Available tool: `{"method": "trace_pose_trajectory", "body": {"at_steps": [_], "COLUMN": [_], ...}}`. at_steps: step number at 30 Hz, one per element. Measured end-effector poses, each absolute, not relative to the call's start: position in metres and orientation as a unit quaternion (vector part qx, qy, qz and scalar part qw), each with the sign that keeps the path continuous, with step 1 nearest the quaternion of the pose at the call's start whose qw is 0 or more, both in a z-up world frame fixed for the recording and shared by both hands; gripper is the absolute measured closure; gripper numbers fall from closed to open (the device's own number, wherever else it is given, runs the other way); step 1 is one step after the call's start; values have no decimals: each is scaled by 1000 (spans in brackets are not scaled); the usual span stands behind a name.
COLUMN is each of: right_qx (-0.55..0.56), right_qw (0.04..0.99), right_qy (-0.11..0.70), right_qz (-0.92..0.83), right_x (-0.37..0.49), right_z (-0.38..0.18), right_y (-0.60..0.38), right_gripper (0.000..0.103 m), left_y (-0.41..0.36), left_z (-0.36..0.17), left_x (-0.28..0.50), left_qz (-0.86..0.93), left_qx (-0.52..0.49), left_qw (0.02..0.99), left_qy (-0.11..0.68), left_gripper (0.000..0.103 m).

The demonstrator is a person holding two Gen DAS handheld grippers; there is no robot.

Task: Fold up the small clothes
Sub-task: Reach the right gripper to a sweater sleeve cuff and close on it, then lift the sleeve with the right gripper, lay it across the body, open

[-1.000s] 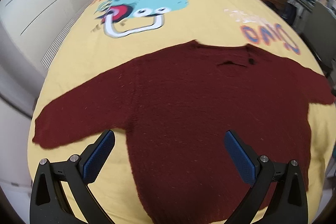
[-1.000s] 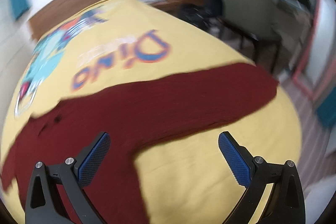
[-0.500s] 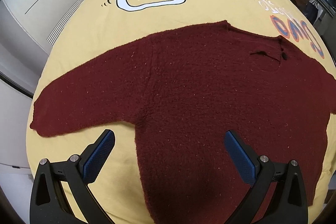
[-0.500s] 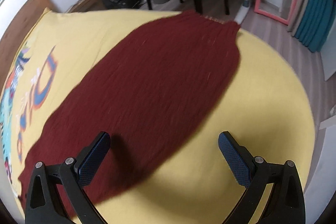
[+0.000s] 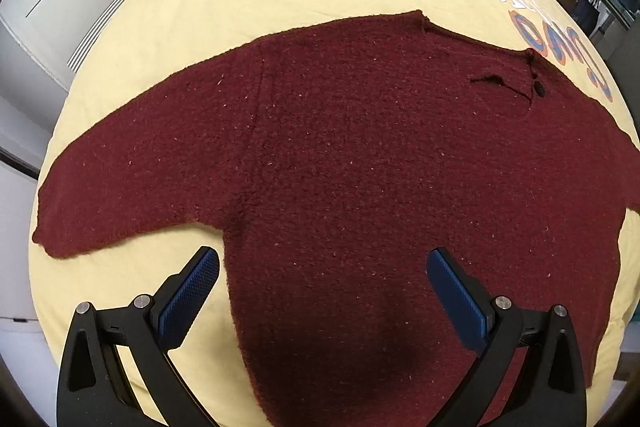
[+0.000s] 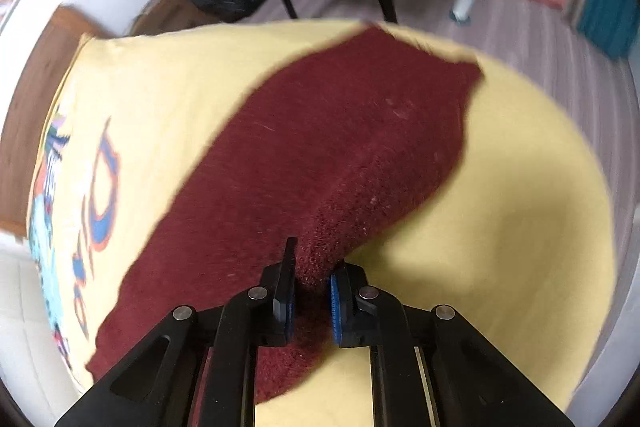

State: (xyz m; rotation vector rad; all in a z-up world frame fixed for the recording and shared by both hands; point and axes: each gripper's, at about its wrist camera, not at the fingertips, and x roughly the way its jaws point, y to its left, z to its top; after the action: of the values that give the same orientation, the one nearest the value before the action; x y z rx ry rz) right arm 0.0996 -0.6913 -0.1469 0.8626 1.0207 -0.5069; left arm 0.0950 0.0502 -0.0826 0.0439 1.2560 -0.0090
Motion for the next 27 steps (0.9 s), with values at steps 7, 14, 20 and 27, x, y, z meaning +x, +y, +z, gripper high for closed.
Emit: {"method": "trace_pose_trajectory", "body": {"at_steps": [7,14,20,27], "right_qx": [285,211,174,147], "right_qw": [842,900,908,875], "right_qy": [431,376,378,450], "right_qz": [-159,-54,43,107], "right_x": [119,141,170,185], "right_z": [-48,47,76,23], "right_y": [-628,-519,-406,-298], "right_gripper": [91,91,91,91], "left_y": [51,59,68,84], "left_z": [-79,-76,-75,-77], "left_x": [96,102,108,110], "left_qz": [-16,-23,-31,-32], "left_qx": [43,34,35,22], "left_qw": [815,823,827,828], "left_qy": [577,566,560,559], "left_gripper": [1,1,1,1]}}
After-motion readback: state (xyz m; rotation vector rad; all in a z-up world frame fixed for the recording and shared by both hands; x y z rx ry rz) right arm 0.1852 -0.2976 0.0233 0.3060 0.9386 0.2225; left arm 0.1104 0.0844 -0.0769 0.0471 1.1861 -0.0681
